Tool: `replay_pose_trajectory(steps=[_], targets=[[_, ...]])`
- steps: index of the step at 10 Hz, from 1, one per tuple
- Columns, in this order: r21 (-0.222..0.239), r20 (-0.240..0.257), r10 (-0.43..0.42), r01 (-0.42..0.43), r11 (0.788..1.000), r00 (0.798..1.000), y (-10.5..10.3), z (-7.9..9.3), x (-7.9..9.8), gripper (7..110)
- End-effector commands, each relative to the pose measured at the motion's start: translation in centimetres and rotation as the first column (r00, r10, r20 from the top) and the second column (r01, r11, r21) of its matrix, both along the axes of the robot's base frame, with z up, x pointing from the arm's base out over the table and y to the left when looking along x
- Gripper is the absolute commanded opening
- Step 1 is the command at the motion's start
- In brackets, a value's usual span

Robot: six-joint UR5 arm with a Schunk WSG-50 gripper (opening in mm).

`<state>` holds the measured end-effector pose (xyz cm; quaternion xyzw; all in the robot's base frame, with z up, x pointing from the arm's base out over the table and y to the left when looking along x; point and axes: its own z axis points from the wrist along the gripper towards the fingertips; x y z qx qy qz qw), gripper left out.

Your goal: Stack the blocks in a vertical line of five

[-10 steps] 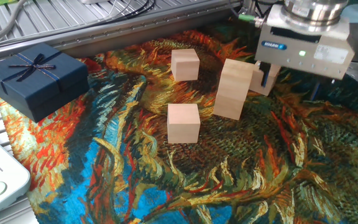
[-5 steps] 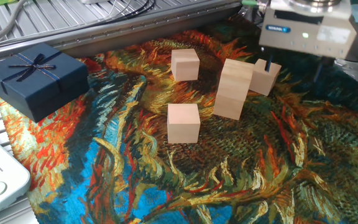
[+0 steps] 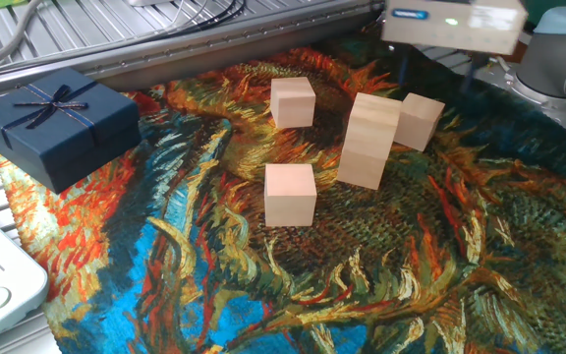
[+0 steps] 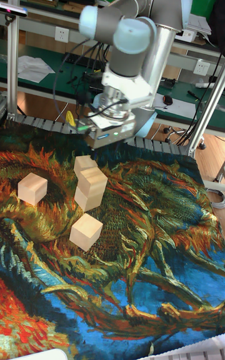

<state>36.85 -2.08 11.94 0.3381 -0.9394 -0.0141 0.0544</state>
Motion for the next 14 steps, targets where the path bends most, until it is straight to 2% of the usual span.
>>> replay_pose_trajectory(steps=[1, 2, 5, 6, 8, 9, 10, 12, 14], targets=[[0.005, 0.053, -0.017, 0.017, 1.000, 0.998, -3.4, -1.3, 1.1, 66], [0.030, 0.057, -0.020, 0.018, 0.999, 0.998, -4.0, -2.2, 1.2, 66], [0.062, 0.028, -0.091, 0.089, 0.994, 0.995, -6.0, -2.9, -0.6, 66], [0.118, 0.022, -0.153, 0.150, 0.982, 0.988, -5.6, -2.6, -0.8, 66], [0.128, 0.068, -0.206, 0.196, 0.972, 0.976, -6.0, -2.4, 0.4, 66], [0.124, 0.141, -0.240, 0.223, 0.967, 0.961, -6.5, -2.6, 2.2, 66], [0.126, 0.158, -0.270, 0.252, 0.960, 0.950, -6.6, -2.7, 2.7, 88], [0.101, 0.153, -0.254, 0.241, 0.965, 0.955, -7.0, -2.8, 2.4, 88], [0.078, 0.098, -0.246, 0.239, 0.968, 0.964, -7.2, -2.8, 0.9, 88]])
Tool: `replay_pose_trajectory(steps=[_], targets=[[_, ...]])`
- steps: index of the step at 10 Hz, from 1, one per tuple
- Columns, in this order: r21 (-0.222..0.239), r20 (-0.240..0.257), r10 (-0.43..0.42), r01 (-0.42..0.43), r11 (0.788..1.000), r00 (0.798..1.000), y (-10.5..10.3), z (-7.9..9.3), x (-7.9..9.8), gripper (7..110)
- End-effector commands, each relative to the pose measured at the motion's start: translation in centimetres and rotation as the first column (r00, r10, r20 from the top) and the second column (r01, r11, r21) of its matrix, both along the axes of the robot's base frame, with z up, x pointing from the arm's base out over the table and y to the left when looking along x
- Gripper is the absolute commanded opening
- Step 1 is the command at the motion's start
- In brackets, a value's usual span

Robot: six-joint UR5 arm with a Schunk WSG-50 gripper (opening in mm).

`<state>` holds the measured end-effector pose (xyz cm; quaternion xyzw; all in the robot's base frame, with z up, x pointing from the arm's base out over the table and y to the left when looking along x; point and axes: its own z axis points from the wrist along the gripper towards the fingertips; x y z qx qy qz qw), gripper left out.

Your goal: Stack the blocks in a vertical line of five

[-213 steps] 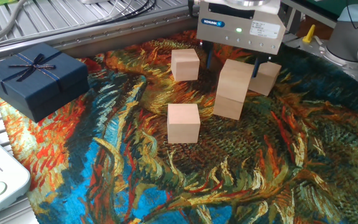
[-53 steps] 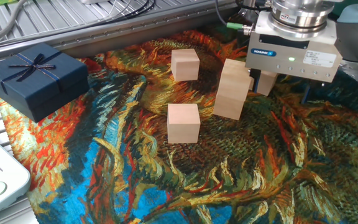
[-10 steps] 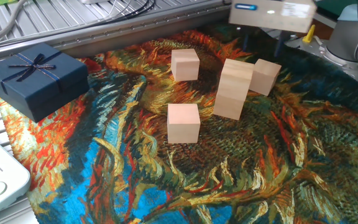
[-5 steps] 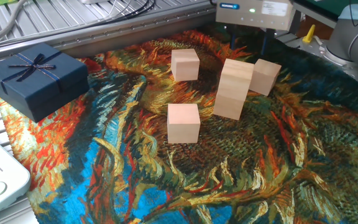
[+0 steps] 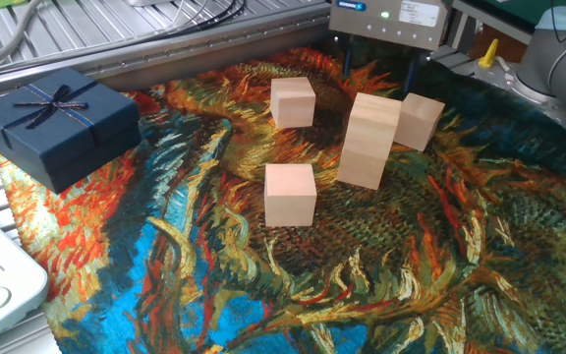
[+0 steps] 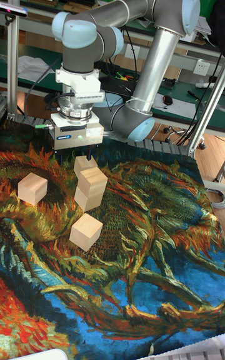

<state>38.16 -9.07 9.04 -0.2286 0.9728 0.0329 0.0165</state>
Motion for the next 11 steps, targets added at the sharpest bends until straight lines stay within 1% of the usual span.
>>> replay_pose_trajectory(steps=[1, 3, 5, 8, 9, 11], targets=[[0.000, -0.024, -0.015, 0.015, 1.000, 1.000, -0.2, 0.1, -0.6, 88], [0.014, -0.032, -0.034, 0.035, 0.999, 0.999, 0.2, 0.1, -0.8, 88], [0.027, -0.015, -0.086, 0.086, 0.996, 0.996, 0.5, 0.1, -0.2, 88], [0.000, 0.010, -0.134, 0.134, 0.991, 0.991, -0.3, 0.1, 0.4, 88], [0.003, 0.019, -0.139, 0.139, 0.990, 0.990, -0.2, 0.1, 0.7, 66], [0.017, 0.013, -0.145, 0.144, 0.989, 0.989, 0.1, 0.1, 0.6, 66]])
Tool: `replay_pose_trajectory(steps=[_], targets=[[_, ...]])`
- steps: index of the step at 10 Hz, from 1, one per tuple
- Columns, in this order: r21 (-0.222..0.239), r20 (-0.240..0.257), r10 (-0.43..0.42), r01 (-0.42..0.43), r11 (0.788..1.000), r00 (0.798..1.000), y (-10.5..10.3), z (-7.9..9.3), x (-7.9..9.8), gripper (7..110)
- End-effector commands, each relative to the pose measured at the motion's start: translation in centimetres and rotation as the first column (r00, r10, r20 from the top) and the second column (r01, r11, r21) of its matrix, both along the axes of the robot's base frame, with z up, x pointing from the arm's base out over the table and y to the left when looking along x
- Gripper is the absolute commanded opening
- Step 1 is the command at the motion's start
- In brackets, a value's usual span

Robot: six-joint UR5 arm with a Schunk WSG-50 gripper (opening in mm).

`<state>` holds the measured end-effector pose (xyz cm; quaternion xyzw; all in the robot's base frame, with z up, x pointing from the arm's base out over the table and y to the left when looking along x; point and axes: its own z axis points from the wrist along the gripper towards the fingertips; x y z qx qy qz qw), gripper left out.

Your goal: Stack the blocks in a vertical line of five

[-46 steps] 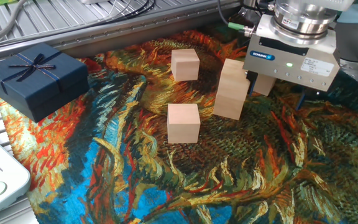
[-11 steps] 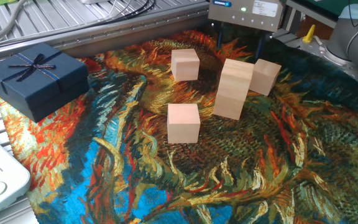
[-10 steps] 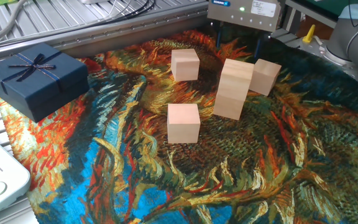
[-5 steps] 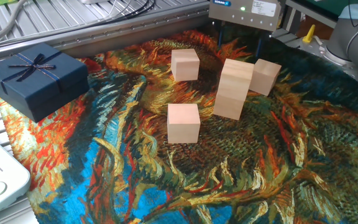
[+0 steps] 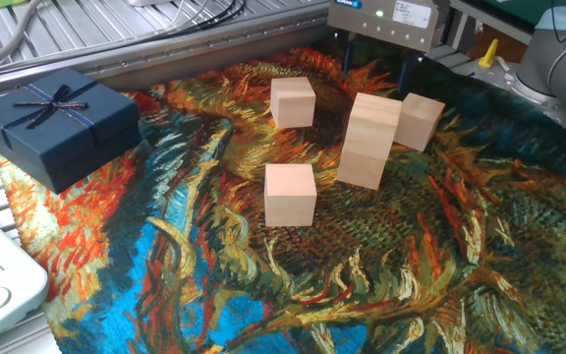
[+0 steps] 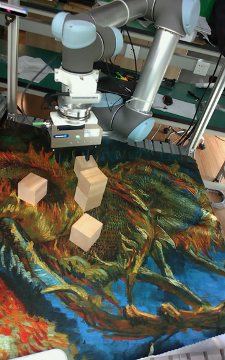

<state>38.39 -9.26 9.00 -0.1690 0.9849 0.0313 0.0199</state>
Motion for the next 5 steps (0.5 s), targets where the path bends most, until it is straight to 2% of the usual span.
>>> replay_pose_trajectory(steps=[1, 2, 4, 5], targets=[[0.014, 0.014, -0.025, 0.025, 1.000, 1.000, 0.3, 0.2, 0.4, 66], [0.007, 0.016, -0.026, 0.026, 1.000, 1.000, 0.3, 0.1, -0.1, 66], [-0.022, 0.008, -0.003, 0.003, 1.000, 1.000, 0.1, 0.7, -2.7, 66], [-0.010, 0.009, 0.013, -0.012, 1.000, 1.000, 0.0, 1.0, -3.7, 88]])
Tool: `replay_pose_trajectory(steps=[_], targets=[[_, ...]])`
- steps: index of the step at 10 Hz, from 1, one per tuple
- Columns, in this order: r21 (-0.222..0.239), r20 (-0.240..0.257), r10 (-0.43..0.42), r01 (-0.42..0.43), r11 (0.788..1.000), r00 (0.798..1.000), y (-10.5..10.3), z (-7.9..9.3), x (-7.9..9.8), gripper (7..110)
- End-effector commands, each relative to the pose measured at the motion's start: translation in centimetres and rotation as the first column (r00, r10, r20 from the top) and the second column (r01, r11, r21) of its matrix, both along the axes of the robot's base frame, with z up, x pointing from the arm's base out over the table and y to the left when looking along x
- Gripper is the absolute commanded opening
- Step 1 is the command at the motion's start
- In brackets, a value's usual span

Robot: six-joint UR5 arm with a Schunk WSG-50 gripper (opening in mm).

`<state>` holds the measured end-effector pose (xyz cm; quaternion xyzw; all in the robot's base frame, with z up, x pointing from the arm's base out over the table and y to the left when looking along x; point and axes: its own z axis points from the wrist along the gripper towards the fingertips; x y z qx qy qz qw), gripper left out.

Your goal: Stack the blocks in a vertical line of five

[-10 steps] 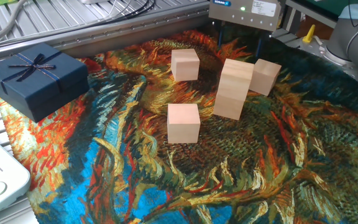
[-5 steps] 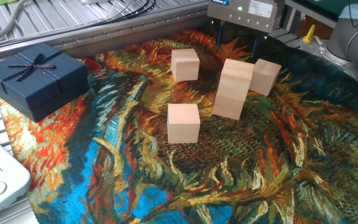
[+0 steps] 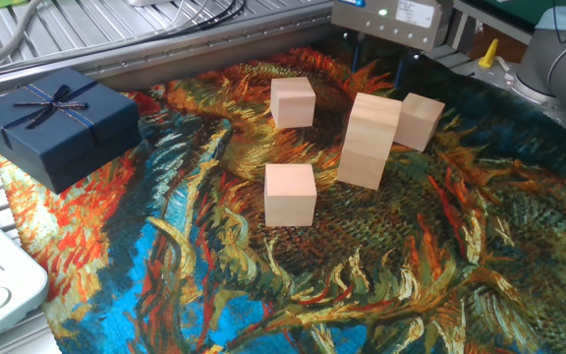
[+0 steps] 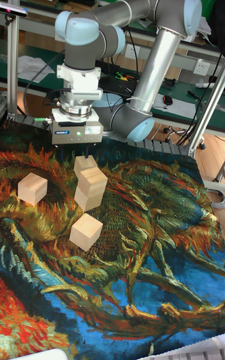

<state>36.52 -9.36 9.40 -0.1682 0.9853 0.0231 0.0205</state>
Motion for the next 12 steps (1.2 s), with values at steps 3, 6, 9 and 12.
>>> replay_pose_trajectory(steps=[3, 6, 9, 12], targets=[[0.022, 0.002, 0.022, -0.022, 1.000, 1.000, -0.2, 0.4, -3.6, 88], [0.032, 0.016, 0.032, -0.032, 0.999, 0.999, 0.6, -0.3, -4.2, 88], [0.016, -0.007, 0.038, -0.038, 0.999, 0.999, 0.1, -0.4, -4.7, 88], [0.018, -0.009, 0.008, -0.008, 1.000, 1.000, 0.2, -0.4, -4.7, 88]])
